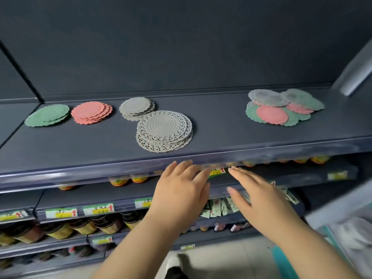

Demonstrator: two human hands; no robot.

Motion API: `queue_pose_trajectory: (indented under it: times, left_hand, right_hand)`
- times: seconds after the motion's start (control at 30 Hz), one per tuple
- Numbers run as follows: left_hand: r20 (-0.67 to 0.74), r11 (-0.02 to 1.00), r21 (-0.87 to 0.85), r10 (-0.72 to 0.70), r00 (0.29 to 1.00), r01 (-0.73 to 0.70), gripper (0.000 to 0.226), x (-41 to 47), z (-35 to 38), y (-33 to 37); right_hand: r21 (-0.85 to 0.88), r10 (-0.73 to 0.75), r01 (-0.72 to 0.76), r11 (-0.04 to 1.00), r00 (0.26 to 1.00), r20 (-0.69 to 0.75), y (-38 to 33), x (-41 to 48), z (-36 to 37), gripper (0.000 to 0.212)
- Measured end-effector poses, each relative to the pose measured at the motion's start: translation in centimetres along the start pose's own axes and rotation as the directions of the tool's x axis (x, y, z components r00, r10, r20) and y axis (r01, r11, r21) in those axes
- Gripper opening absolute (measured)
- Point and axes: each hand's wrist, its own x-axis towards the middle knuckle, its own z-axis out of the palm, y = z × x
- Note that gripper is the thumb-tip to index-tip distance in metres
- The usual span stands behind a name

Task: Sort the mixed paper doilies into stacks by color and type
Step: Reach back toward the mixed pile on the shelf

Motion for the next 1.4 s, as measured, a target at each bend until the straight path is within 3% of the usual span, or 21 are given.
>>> queue_pose_trajectory:
  times: [0.2,0.53,0.67,0.87,1.07,1.23,1.4]
  left_hand:
    - [-0.043,1.000,0.000,-0.020,0.999,0.020,0.032,4.0,1.8,-0.9]
    - [-0.034,0.998,-0.065,-0.005,0.999,0.003,0.034,14.5,6.2,-3.2]
    - [0.005,0.995,-0.097,0.034,0.999,-0.033,0.036,17.7,7.7,-2.2]
    - [0.069,0.993,-0.092,0.084,0.994,-0.077,0.036,21.0,9.1,-0.1]
    - [0.137,0.996,-0.067,0.070,0.988,-0.062,0.033,23.9,11.2,3.6]
    - [0.170,0.996,-0.090,0.005,0.985,0.010,0.033,27.4,13.2,8.4]
    - [0.337,0.971,0.046,-0.235,0.912,0.234,0.058,30.7,16.3,12.2]
  right_hand:
    - [0.210,0.027,-0.019,0.977,0.999,-0.032,2.0,2.8,0.5,0.050]
    - [0.143,0.052,-0.039,0.989,0.995,-0.089,6.8,12.2,-0.9,0.043]
    - [0.222,0.159,-0.128,0.967,0.979,-0.128,9.9,12.7,-1.1,0.041]
    - [0.284,0.217,-0.141,0.948,0.942,-0.255,14.7,13.9,-2.2,0.035]
    - [0.320,0.221,-0.144,0.936,0.951,-0.218,21.2,15.9,-4.0,0.036]
    - [0.293,0.190,-0.145,0.945,0.973,-0.132,27.8,17.5,-6.5,0.041]
    - [0.186,0.188,-0.170,0.968,0.978,-0.086,34.7,19.6,-8.3,0.042]
